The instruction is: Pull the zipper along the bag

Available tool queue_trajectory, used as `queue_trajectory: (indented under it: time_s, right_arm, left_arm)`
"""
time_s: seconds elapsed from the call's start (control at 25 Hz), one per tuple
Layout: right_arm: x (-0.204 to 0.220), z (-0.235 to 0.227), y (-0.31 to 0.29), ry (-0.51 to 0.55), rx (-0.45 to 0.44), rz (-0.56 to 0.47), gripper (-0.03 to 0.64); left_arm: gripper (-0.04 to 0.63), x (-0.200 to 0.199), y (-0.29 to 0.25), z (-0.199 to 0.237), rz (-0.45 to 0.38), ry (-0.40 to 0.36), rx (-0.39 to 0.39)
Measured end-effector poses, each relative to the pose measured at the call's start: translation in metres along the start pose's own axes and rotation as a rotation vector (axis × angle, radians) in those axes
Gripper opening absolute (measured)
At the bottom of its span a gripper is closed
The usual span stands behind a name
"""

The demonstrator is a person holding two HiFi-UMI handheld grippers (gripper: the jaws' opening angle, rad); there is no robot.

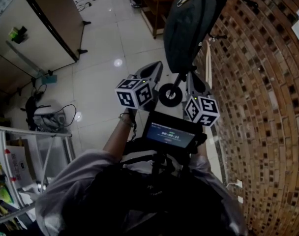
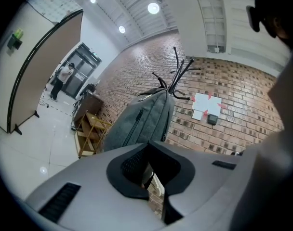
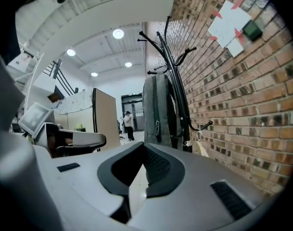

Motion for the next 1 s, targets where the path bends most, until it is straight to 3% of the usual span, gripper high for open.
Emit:
queue_trajectory:
  time_s: [1.0]
  right_arm:
    - [0.004,0.005,0.006,-0.005,-0.017,0.005,0.009]
  left_arm:
    - [0.003,0.01,-0.003,-0.004,0.023,-0.002,-0.005]
Point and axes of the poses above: the fingertips, and each gripper's own axes: y backward along the fingers, z to its left, x out of its underside, the point moved 8 cm from there along y, backward along the fingers, and after that the axes turned 1 degree about -x, right-handed, at the moved point
